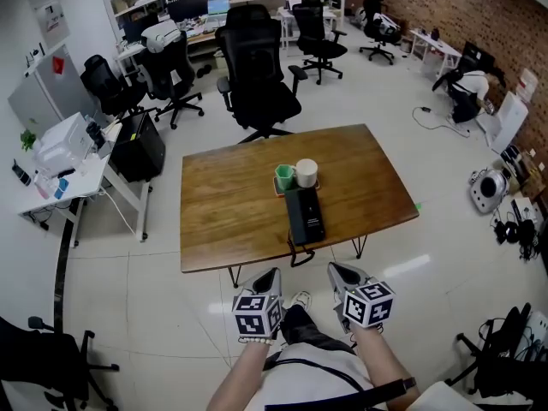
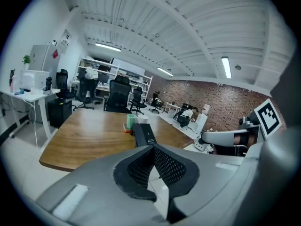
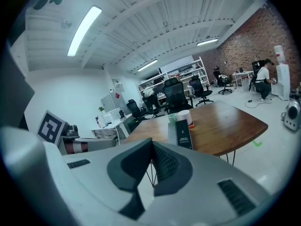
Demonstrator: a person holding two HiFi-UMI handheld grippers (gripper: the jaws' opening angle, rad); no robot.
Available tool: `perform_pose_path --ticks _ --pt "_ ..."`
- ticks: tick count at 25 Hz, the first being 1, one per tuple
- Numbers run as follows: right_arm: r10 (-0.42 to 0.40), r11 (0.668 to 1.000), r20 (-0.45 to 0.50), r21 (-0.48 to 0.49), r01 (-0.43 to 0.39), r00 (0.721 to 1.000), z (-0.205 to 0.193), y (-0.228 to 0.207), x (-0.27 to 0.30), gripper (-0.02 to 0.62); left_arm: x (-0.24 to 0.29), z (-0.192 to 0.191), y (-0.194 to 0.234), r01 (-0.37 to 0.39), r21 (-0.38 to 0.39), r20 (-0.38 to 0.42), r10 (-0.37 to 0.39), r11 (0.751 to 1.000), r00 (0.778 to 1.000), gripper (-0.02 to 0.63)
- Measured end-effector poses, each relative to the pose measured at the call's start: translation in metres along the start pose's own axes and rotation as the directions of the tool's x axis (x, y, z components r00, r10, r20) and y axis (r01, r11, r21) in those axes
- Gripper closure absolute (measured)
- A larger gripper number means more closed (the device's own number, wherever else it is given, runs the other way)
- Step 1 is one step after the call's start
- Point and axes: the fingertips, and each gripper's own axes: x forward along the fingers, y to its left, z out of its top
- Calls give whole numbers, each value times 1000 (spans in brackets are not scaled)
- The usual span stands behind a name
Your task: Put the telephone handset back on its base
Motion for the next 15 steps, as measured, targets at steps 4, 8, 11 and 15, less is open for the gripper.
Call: perform_pose_path --ticks 4,8,11,15 --pt "-1 1000 -3 -8 1 1000 -1 0 -4 588 0 -1 -5 9 -8 6 -9 1000 1000 606" --pt "3 1000 -4 -15 -3 1000 0 -1 -6 588 1 -2 -9 13 -6 -2 -13 1000 1000 606" --pt "3 1000 -1 -19 -3 1000 2 -1 -6 587 2 0 -10 16 -1 -3 -16 1000 1000 606" --pt "5 1000 1 -17 -5 1000 6 -1 -4 587 4 3 -13 23 2 0 -23 1000 1000 606"
